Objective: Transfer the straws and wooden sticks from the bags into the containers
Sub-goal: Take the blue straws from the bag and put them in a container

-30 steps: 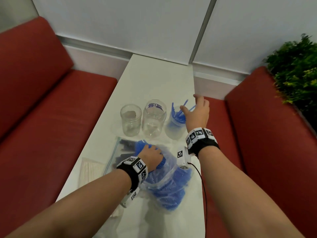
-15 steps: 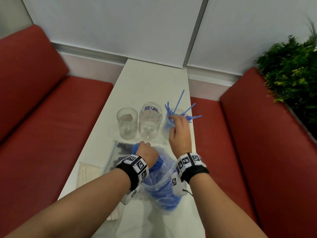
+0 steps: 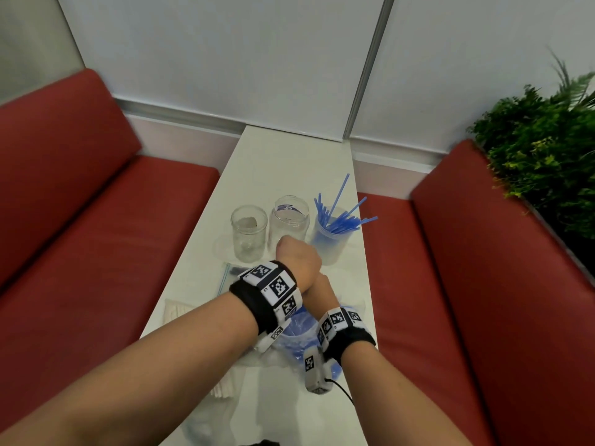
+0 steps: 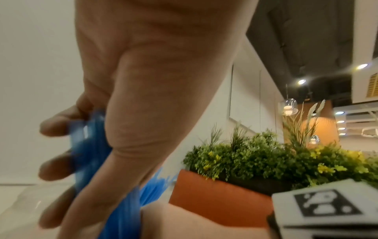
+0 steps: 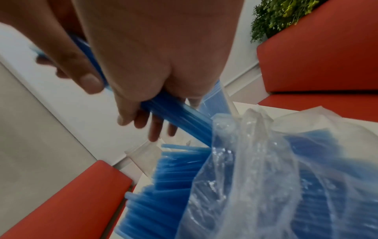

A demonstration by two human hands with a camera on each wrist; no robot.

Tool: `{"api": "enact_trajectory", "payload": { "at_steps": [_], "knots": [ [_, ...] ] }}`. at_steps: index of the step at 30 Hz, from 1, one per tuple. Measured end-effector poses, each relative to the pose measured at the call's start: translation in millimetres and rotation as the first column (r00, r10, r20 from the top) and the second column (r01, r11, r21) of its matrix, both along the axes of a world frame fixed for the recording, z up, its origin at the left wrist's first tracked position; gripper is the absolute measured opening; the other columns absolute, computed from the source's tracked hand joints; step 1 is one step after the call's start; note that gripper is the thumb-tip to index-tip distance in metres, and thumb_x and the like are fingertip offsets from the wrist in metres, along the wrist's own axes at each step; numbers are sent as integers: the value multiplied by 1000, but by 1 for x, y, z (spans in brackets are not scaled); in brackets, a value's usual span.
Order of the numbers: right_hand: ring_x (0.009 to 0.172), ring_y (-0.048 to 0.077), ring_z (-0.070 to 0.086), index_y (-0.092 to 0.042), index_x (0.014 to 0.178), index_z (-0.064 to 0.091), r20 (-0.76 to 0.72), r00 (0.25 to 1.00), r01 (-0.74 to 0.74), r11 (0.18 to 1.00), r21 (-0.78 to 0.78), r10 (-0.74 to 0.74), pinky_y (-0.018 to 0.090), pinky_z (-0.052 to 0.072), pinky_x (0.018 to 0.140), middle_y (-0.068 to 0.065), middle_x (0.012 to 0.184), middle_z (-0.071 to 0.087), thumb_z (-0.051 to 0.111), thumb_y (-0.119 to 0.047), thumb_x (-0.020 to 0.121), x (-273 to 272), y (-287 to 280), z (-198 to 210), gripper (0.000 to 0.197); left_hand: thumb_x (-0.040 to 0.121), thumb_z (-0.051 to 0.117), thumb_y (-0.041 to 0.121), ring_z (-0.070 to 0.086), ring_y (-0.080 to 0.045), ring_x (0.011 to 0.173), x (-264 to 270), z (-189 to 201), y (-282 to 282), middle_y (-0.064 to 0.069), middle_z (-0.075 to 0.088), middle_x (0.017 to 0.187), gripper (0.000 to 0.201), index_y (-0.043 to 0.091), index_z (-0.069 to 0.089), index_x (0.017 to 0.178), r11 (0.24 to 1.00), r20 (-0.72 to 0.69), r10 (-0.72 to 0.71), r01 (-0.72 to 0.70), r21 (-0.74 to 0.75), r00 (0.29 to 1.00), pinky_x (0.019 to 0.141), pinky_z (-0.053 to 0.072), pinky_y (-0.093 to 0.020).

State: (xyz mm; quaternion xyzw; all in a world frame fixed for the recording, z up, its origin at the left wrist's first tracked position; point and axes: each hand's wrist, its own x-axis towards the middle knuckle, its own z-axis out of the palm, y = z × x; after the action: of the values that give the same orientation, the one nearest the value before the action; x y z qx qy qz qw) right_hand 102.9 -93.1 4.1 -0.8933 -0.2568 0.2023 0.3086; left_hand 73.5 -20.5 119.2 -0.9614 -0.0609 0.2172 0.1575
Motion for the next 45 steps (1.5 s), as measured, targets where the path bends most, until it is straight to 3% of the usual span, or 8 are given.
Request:
{"api": "enact_trajectory", "payload": {
  "at_steps": [6,10,12,16,19,29,39,45],
  "knots": [
    [49,-2,52,-12,69,56,-173,971,226,861,456,-163,17,42,57,-7,56,59,60,-11,99,3,0,40,30,84,66,12,53,-29,107,-10,37,23,-15,46,128,92,20,8,154,977,549,190,-104,-185,814,74,44,-35],
    [59,16,56,-13,74,57,-230,968,225,771,596,-105,30,49,65,3,60,57,65,-32,99,17,1,81,33,96,48,11,60,-34,104,-13,33,60,-16,58,116,37,7,46,133,816,517,487,-156,-557,705,73,43,-37],
    [57,15,55,-18,70,59,-240,970,202,696,689,-44,26,49,63,1,59,55,67,-35,97,22,4,109,33,101,45,23,63,-34,97,-13,19,69,-19,66,104,29,0,62,108,557,305,660,-175,-812,686,78,47,-36],
    [60,18,54,-30,64,63,-205,977,128,587,799,66,38,50,72,-1,60,55,72,-43,92,25,12,152,32,101,41,48,66,-30,82,-21,-15,60,-15,63,91,52,0,58,108,-387,-441,657,-228,-893,612,79,55,-44],
    [61,18,55,-31,66,64,-195,977,111,575,811,86,42,50,74,-1,61,55,72,-45,91,22,14,159,30,99,34,58,68,-32,99,-20,-25,58,-15,68,102,65,1,60,115,-635,-591,468,-215,-742,657,82,57,-45],
    [59,18,56,-28,61,61,-237,970,221,577,786,-50,36,51,70,1,59,56,67,-40,94,27,18,156,36,71,35,91,39,-15,60,-3,-40,45,-3,47,73,85,12,60,90,-581,-424,415,-124,-804,805,59,30,-30],
    [72,26,69,-18,109,56,-204,970,242,419,875,-135,36,58,73,7,85,68,69,-21,96,44,8,191,19,90,67,35,39,-14,54,-5,-38,48,-11,42,71,29,11,50,87,-272,-71,424,52,-961,903,49,36,-20],
    [58,23,59,-16,103,57,-9,980,88,397,913,-196,42,57,66,5,70,56,54,-15,104,49,11,214,3,82,67,34,48,-11,56,-5,-47,49,0,51,62,22,19,57,71,-136,-17,430,46,-990,903,55,40,-22]
  ]
}}
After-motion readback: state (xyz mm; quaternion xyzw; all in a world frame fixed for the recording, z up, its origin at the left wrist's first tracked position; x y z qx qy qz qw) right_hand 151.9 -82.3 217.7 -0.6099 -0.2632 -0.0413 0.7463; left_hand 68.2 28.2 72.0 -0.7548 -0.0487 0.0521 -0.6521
